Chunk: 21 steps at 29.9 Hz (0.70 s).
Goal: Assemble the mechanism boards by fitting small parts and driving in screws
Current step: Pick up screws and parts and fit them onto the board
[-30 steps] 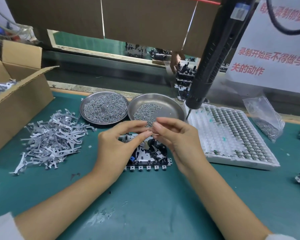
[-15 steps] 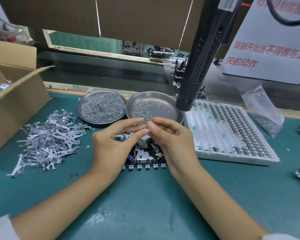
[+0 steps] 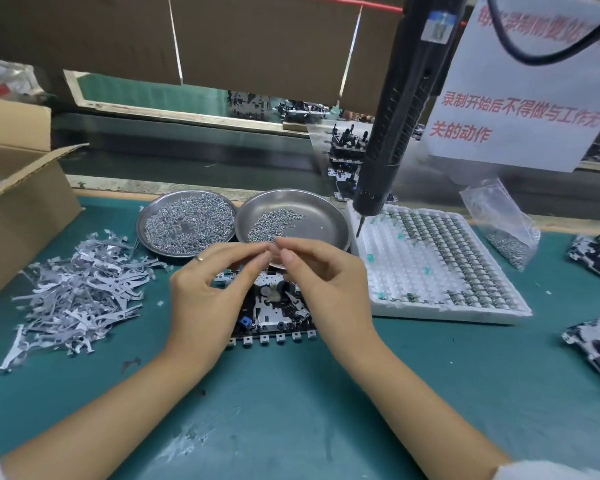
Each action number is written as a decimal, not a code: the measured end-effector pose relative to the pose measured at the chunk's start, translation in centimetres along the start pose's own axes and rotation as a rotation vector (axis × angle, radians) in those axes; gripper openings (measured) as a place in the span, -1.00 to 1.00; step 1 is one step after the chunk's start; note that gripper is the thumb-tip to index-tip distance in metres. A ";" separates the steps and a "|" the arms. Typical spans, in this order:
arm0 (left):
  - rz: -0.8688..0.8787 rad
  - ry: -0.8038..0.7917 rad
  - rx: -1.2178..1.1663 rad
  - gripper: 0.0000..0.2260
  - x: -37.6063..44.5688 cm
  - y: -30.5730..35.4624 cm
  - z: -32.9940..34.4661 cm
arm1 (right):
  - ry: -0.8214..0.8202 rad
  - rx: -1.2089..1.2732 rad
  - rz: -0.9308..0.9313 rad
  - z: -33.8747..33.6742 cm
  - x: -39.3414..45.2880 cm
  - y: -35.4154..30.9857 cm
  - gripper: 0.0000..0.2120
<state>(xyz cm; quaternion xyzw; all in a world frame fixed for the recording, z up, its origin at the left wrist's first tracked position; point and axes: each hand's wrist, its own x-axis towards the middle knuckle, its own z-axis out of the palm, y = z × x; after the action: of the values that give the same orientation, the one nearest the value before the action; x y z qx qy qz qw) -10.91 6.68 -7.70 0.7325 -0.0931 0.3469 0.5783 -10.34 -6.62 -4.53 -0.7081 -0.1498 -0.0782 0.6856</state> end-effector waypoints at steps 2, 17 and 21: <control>-0.031 0.005 -0.013 -0.87 0.0 -0.1 -0.1 | -0.048 -0.186 -0.028 -1.2 0.1 -0.7 -0.74; -0.228 0.040 -0.080 -0.94 0.2 -0.6 0.1 | -0.200 -1.337 0.268 -19.9 5.5 0.1 -0.61; -0.248 0.028 -0.106 -0.91 0.2 -0.7 0.1 | -0.212 -1.492 0.138 -19.6 5.6 0.2 -0.59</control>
<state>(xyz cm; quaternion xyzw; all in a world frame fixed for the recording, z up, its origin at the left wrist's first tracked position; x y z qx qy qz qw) -10.34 6.89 -8.07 0.7020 -0.0121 0.2775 0.6558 -3.14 -25.49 -2.00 -0.9958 -0.0776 -0.0474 0.0095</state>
